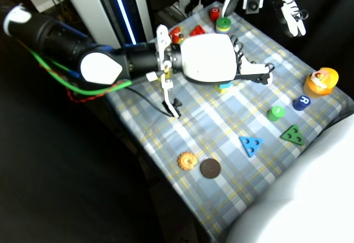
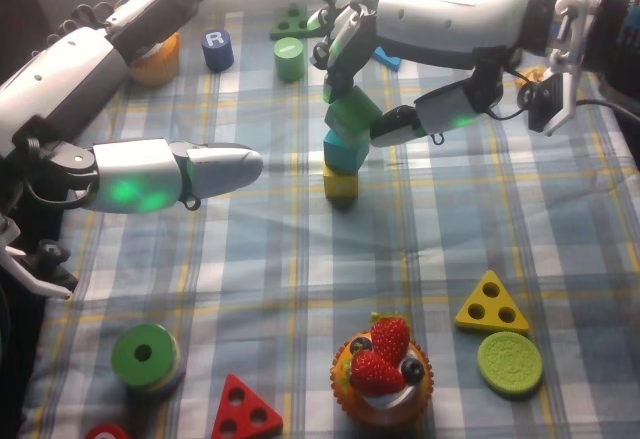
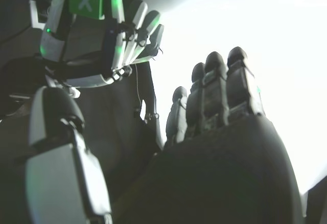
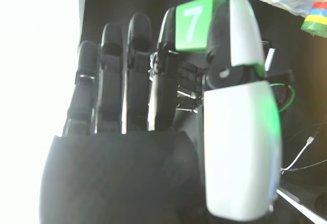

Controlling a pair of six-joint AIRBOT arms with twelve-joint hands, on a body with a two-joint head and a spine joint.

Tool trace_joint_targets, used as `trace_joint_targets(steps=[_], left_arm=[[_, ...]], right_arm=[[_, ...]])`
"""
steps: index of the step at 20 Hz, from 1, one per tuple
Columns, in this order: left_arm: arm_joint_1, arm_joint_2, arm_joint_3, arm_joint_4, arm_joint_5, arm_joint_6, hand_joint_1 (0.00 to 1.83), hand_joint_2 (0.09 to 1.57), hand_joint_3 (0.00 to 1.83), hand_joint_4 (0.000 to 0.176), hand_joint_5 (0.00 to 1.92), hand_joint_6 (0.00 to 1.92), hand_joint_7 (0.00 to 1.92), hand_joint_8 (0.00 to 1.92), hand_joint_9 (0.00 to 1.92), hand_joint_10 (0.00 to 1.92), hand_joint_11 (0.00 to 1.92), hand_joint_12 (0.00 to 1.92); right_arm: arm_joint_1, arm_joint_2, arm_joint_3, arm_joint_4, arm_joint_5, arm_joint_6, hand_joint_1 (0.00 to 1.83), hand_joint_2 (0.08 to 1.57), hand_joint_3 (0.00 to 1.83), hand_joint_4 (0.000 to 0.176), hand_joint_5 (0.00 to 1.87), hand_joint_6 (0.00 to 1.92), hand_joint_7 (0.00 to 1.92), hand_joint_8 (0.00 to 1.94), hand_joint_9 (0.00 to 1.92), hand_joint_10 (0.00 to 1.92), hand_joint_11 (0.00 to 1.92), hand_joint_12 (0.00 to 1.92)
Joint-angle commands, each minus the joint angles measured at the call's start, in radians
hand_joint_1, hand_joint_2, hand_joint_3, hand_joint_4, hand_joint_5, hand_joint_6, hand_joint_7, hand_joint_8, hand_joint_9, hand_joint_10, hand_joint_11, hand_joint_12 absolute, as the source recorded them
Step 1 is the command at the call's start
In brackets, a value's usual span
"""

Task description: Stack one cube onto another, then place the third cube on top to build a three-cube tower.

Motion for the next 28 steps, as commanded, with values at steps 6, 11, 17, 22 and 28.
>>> trace_joint_targets(steps=[6, 11, 17, 22, 28], left_arm=[[-0.013, 0.001, 0.007, 0.020, -0.105, -0.009, 0.82, 0.86, 0.00, 0.176, 0.03, 0.00, 0.14, 0.00, 0.12, 0.00, 0.00, 0.00], [-0.013, 0.001, 0.008, 0.020, -0.103, -0.009, 0.80, 0.86, 0.00, 0.176, 0.05, 0.01, 0.16, 0.01, 0.14, 0.01, 0.00, 0.00], [-0.013, 0.002, 0.008, 0.020, -0.103, -0.009, 0.84, 0.85, 0.00, 0.176, 0.04, 0.00, 0.15, 0.00, 0.13, 0.00, 0.00, 0.00], [-0.015, 0.001, 0.008, 0.020, -0.104, -0.009, 0.81, 0.85, 0.00, 0.176, 0.04, 0.00, 0.15, 0.00, 0.14, 0.00, 0.00, 0.00], [-0.015, 0.001, 0.008, 0.020, -0.104, -0.009, 0.75, 0.86, 0.00, 0.176, 0.03, 0.00, 0.14, 0.00, 0.16, 0.01, 0.00, 0.00]], right_arm=[[0.016, -0.010, 0.008, 0.037, 0.094, 0.004, 1.20, 1.03, 0.00, 0.000, 1.19, 0.62, 0.86, 0.00, 0.57, 0.00, 0.00, 0.92], [0.016, -0.013, 0.012, 0.037, 0.094, 0.004, 1.19, 1.03, 0.00, 0.000, 1.18, 0.63, 0.88, 0.00, 0.62, 0.01, 0.00, 1.03], [0.016, -0.014, 0.017, 0.037, 0.086, 0.004, 1.20, 1.03, 0.00, 0.000, 1.19, 0.61, 0.89, 0.00, 0.64, 0.01, 0.00, 1.08], [0.015, -0.014, 0.019, 0.037, 0.076, 0.004, 1.19, 1.03, 0.00, 0.000, 1.18, 0.62, 0.85, 0.00, 0.66, 0.01, 0.06, 1.14], [0.012, -0.014, 0.019, 0.031, 0.069, 0.004, 1.19, 1.04, 0.00, 0.000, 1.16, 0.67, 0.84, 0.00, 0.66, 0.01, 0.04, 1.18]])
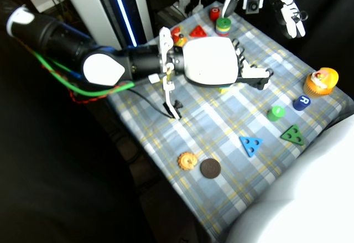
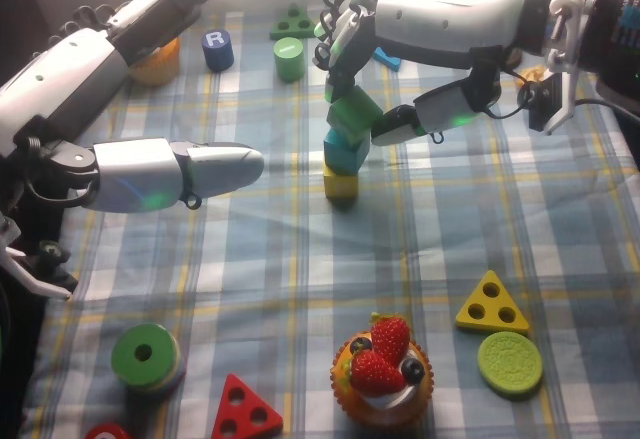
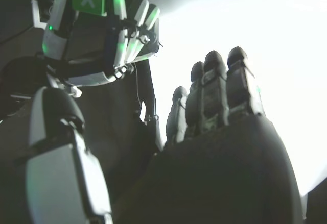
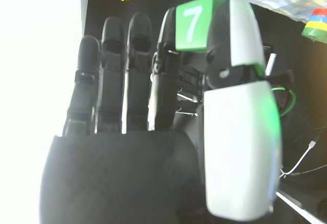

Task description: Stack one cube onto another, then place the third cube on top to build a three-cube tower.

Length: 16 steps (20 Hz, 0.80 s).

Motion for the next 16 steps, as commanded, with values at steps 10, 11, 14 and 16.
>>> trace_joint_targets(steps=[10, 11, 14, 16], left_arm=[[-0.012, 0.002, 0.007, 0.022, -0.117, -0.009, 0.74, 0.87, 0.00, 0.176, 0.03, 0.00, 0.14, 0.00, 0.16, 0.00, 0.01, 0.00], [-0.012, 0.002, 0.007, 0.022, -0.117, -0.009, 0.73, 0.88, 0.00, 0.176, 0.03, 0.00, 0.14, 0.00, 0.15, 0.00, 0.00, 0.00], [-0.012, 0.002, 0.007, 0.022, -0.117, -0.009, 0.75, 0.88, 0.00, 0.176, 0.02, 0.00, 0.14, 0.00, 0.14, 0.00, 0.00, 0.00], [-0.012, 0.002, 0.007, 0.022, -0.117, -0.009, 0.75, 0.87, 0.00, 0.176, 0.03, 0.00, 0.15, 0.00, 0.15, 0.01, 0.00, 0.00]], right_arm=[[0.012, -0.004, 0.002, 0.023, 0.085, 0.017, 1.16, 1.06, 0.00, 0.000, 1.09, 0.80, 0.83, 0.00, 0.69, 0.01, 0.08, 1.22], [0.012, -0.004, 0.002, 0.022, 0.085, 0.018, 1.17, 1.06, 0.00, 0.000, 1.09, 0.79, 0.83, 0.00, 0.70, 0.02, 0.08, 1.22], [0.012, -0.003, 0.002, 0.021, 0.085, 0.020, 1.16, 0.99, 0.00, 0.000, 0.95, 0.32, 0.83, 0.00, 0.70, 0.01, 0.09, 1.19], [0.012, -0.003, 0.002, 0.021, 0.085, 0.020, 1.15, 0.96, 0.00, 0.000, 0.96, 0.02, 0.81, 0.00, 0.69, 0.00, 0.08, 1.21]])
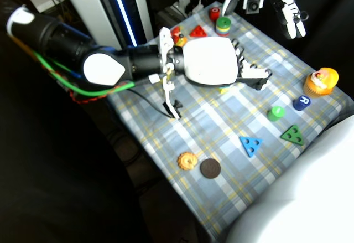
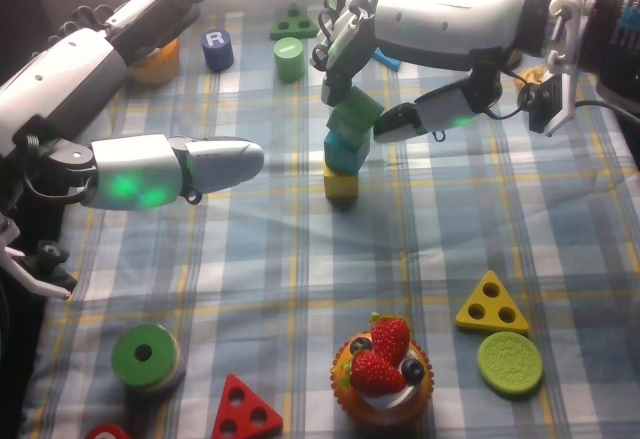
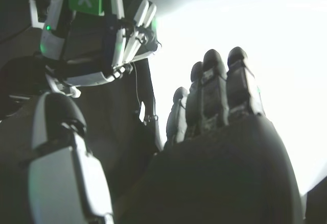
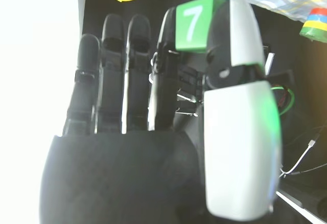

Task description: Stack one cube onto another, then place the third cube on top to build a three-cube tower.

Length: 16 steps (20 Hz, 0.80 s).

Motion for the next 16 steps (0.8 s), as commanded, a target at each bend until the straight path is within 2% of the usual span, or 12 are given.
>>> trace_joint_targets(steps=[1, 9, 10, 12, 13, 14, 16], left_arm=[[-0.012, 0.002, 0.005, 0.024, -0.118, -0.009, 0.75, 0.87, 0.00, 0.176, 0.02, 0.00, 0.14, 0.00, 0.14, 0.00, 0.00, 0.00], [-0.012, 0.002, 0.006, 0.021, -0.117, -0.009, 0.80, 0.88, 0.00, 0.176, 0.03, 0.00, 0.14, 0.00, 0.12, 0.00, 0.00, 0.00], [-0.012, 0.002, 0.006, 0.021, -0.118, -0.009, 0.76, 0.88, 0.00, 0.176, 0.02, 0.00, 0.14, 0.00, 0.14, 0.01, 0.00, 0.00], [-0.012, 0.002, 0.005, 0.021, -0.119, -0.009, 0.76, 0.88, 0.00, 0.176, 0.03, 0.00, 0.13, 0.00, 0.14, 0.01, 0.00, 0.00], [-0.012, 0.002, 0.004, 0.021, -0.121, -0.009, 0.78, 0.88, 0.00, 0.176, 0.02, 0.00, 0.13, 0.00, 0.13, 0.00, 0.00, 0.00], [-0.012, 0.002, 0.004, 0.020, -0.122, -0.009, 0.78, 0.87, 0.00, 0.176, 0.02, 0.00, 0.12, 0.00, 0.12, 0.00, 0.00, 0.00], [-0.011, 0.004, 0.002, 0.021, -0.126, -0.012, 0.79, 0.86, 0.00, 0.176, 0.03, 0.01, 0.12, 0.00, 0.13, 0.00, 0.01, 0.00]], right_arm=[[0.012, -0.004, 0.002, 0.034, 0.086, 0.005, 1.13, 0.95, 0.00, 0.000, 0.96, 0.01, 0.82, 0.00, 0.69, 0.00, 0.08, 1.21], [0.012, -0.003, -0.002, 0.031, 0.087, 0.005, 1.11, 0.94, 0.00, 0.000, 0.82, 0.00, 0.74, 0.00, 0.63, 0.00, 0.06, 1.18], [0.012, -0.003, -0.006, 0.031, 0.087, 0.005, 1.10, 0.94, 0.00, 0.000, 0.72, 0.00, 0.66, 0.00, 0.55, 0.00, 0.01, 1.15], [0.013, -0.003, -0.016, 0.031, 0.092, 0.005, 1.07, 0.93, 0.00, 0.000, 0.66, 0.00, 0.59, 0.00, 0.50, 0.00, 0.00, 1.14], [0.016, 0.002, -0.022, 0.032, 0.098, 0.005, 1.08, 0.91, 0.00, 0.000, 0.63, 0.00, 0.60, 0.00, 0.53, 0.01, 0.00, 1.21], [0.016, 0.012, -0.027, 0.037, 0.105, 0.005, 1.10, 0.91, 0.00, 0.000, 0.60, 0.00, 0.58, 0.00, 0.54, 0.01, 0.00, 1.21], [0.016, 0.038, -0.041, 0.047, 0.126, 0.005, 1.10, 0.91, 0.00, 0.000, 0.54, 0.00, 0.53, 0.00, 0.49, 0.00, 0.00, 1.08]])
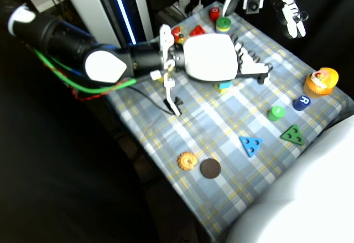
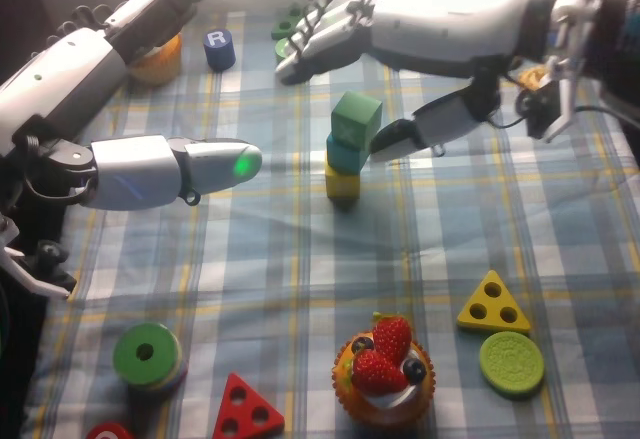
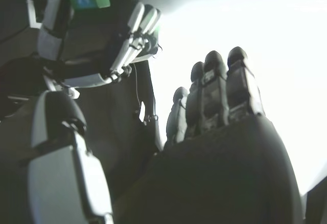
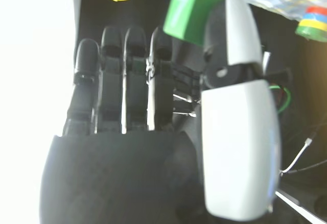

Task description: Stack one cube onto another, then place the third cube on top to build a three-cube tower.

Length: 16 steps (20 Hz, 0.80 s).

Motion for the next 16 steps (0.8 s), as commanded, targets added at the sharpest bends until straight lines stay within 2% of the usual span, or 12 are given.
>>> trace_joint_targets(steps=[1, 3, 5, 7, 8, 9, 10, 11, 12, 14, 15, 16], left_arm=[[-0.010, 0.007, 0.002, 0.026, -0.131, -0.020, 0.79, 0.86, 0.00, 0.176, 0.04, 0.01, 0.13, 0.00, 0.14, 0.01, 0.04, 0.02], [0.006, 0.018, 0.011, 0.038, -0.159, -0.100, 0.77, 0.87, 0.00, 0.176, 0.04, 0.00, 0.11, 0.00, 0.13, 0.00, 0.09, 0.04], [0.038, 0.040, 0.032, 0.067, -0.215, -0.271, 0.76, 0.85, 0.00, 0.176, 0.01, 0.00, 0.11, 0.00, 0.06, 0.00, 0.02, 0.02], [0.073, 0.059, 0.054, 0.097, -0.299, -0.441, 0.84, 0.81, 0.00, 0.176, 0.00, 0.00, 0.09, 0.00, 0.03, 0.00, 0.00, 0.00], [0.084, 0.064, 0.059, 0.106, -0.336, -0.491, 0.79, 0.83, 0.00, 0.176, 0.00, 0.00, 0.04, 0.00, 0.00, 0.00, 0.00, 0.00], [0.100, 0.072, 0.061, 0.118, -0.388, -0.547, 0.76, 0.82, 0.00, 0.176, 0.00, 0.00, 0.01, 0.00, 0.00, 0.00, 0.00, 0.00], [0.111, 0.077, 0.060, 0.126, -0.424, -0.575, 0.78, 0.79, 0.00, 0.176, 0.01, 0.00, 0.04, 0.01, 0.00, 0.00, 0.00, 0.00], [0.127, 0.083, 0.058, 0.137, -0.472, -0.613, 0.79, 0.79, 0.00, 0.176, 0.00, 0.00, 0.04, 0.01, 0.01, 0.00, 0.00, 0.00], [0.139, 0.087, 0.057, 0.148, -0.514, -0.649, 0.77, 0.78, 0.00, 0.176, 0.00, 0.00, 0.09, 0.01, 0.08, 0.01, 0.03, 0.01], [0.164, 0.087, 0.061, 0.158, -0.575, -0.710, 0.69, 0.80, 0.00, 0.176, 0.04, 0.00, 0.17, 0.00, 0.22, 0.01, 0.16, 0.08], [0.175, 0.083, 0.067, 0.158, -0.597, -0.742, 0.62, 0.88, 0.01, 0.119, 0.03, 0.00, 0.18, 0.00, 0.28, 0.01, 0.25, 0.13], [0.189, 0.076, 0.077, 0.159, -0.627, -0.790, 0.56, 0.95, 0.01, 0.101, 0.04, 0.00, 0.21, 0.00, 0.31, 0.01, 0.25, 0.15]], right_arm=[[0.016, 0.012, -0.003, 0.054, 0.112, 0.002, 1.10, 0.91, 0.00, 0.000, 0.53, 0.00, 0.52, 0.00, 0.49, 0.00, 0.00, 1.09], [0.015, 0.035, -0.020, 0.094, 0.164, 0.002, 1.06, 0.93, 0.00, 0.000, 0.49, 0.00, 0.47, 0.00, 0.46, 0.00, 0.00, 1.16], [-0.020, 0.090, -0.042, 0.163, 0.245, 0.002, 0.96, 0.95, 0.00, 0.000, 0.41, 0.01, 0.40, 0.01, 0.40, 0.00, 0.00, 0.81], [-0.072, 0.155, -0.082, 0.262, 0.342, -0.033, 0.83, 0.96, 0.00, 0.000, 0.37, 0.00, 0.36, 0.01, 0.39, 0.01, 0.00, 0.72], [-0.105, 0.181, -0.103, 0.320, 0.394, -0.062, 0.83, 0.95, 0.00, 0.000, 0.36, 0.00, 0.36, 0.00, 0.35, 0.00, 0.00, 0.65], [-0.157, 0.216, -0.134, 0.397, 0.476, -0.097, 0.75, 0.99, 0.01, 0.000, 0.32, 0.00, 0.37, 0.00, 0.34, 0.00, 0.00, 0.66], [-0.192, 0.240, -0.156, 0.452, 0.542, -0.123, 0.71, 1.02, 0.01, 0.000, 0.33, 0.00, 0.40, 0.01, 0.36, 0.01, 0.00, 0.68], [-0.236, 0.266, -0.186, 0.506, 0.610, -0.156, 0.56, 1.11, 0.01, 0.000, 0.31, 0.00, 0.41, 0.00, 0.36, 0.00, 0.00, 0.67], [-0.277, 0.290, -0.217, 0.556, 0.679, -0.189, 0.56, 1.18, 0.01, 0.000, 0.29, 0.00, 0.41, 0.00, 0.38, 0.01, 0.01, 0.66], [-0.357, 0.317, -0.253, 0.635, 0.805, -0.212, 0.46, 1.24, 0.00, 0.000, 0.29, 0.00, 0.45, 0.00, 0.46, 0.00, 0.14, 0.55], [-0.398, 0.322, -0.265, 0.671, 0.867, -0.213, 0.50, 1.27, 0.00, 0.000, 0.34, 0.00, 0.52, 0.01, 0.55, 0.02, 0.22, 0.58], [-0.429, 0.327, -0.274, 0.700, 0.919, -0.218, 0.54, 1.28, 0.00, 0.000, 0.35, 0.00, 0.54, 0.01, 0.57, 0.02, 0.25, 0.60]])
